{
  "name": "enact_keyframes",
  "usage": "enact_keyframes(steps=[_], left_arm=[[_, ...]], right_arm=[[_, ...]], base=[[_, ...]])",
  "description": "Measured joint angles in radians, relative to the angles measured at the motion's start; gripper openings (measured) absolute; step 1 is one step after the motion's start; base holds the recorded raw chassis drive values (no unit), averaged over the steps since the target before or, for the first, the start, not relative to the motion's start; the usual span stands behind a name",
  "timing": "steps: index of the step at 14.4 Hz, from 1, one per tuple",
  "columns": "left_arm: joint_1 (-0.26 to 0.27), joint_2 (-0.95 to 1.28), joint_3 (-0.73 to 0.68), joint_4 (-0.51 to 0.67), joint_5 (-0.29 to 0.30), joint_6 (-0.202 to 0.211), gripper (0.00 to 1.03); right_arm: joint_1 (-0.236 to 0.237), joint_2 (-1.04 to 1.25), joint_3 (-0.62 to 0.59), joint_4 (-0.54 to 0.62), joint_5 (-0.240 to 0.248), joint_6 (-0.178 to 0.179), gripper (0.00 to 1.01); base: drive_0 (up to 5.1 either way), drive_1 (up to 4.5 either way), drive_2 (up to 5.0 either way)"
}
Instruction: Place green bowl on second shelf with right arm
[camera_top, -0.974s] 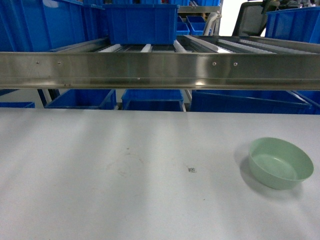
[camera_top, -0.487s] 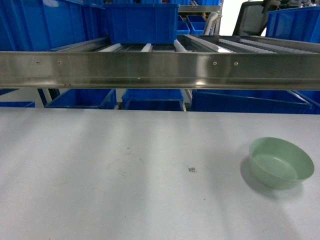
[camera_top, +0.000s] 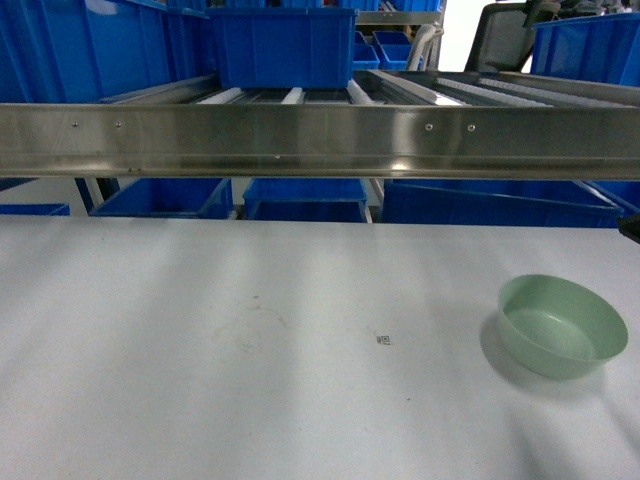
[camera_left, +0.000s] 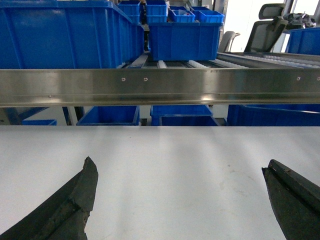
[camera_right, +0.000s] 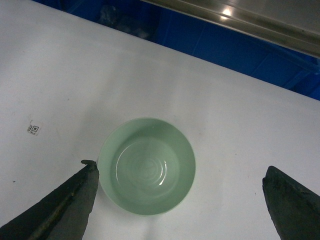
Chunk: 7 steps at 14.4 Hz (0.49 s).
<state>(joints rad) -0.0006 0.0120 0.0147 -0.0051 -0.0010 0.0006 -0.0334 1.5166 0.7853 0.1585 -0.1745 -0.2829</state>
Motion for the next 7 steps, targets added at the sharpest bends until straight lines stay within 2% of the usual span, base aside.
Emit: enact_keyframes(steps=[2, 5, 7], left_arm=[[0.0, 0.0, 0.0, 0.0, 0.0, 0.0, 0.98], [0.0, 0.0, 0.0, 0.0, 0.0, 0.0, 0.98], [0.0, 0.0, 0.0, 0.0, 0.0, 0.0, 0.98]], right_arm=[[0.011, 0.069, 0.09, -0.071, -0.004, -0.009, 0.98], [0.02, 0.156, 0.171, -0.139, -0.009, -0.041, 0.98], [0.019, 0.242, 0.232, -0.176, 0.017, -0.052, 0.98]], base=[[0.0, 0.0, 0.0], [0.0, 0.0, 0.0], [0.0, 0.0, 0.0]])
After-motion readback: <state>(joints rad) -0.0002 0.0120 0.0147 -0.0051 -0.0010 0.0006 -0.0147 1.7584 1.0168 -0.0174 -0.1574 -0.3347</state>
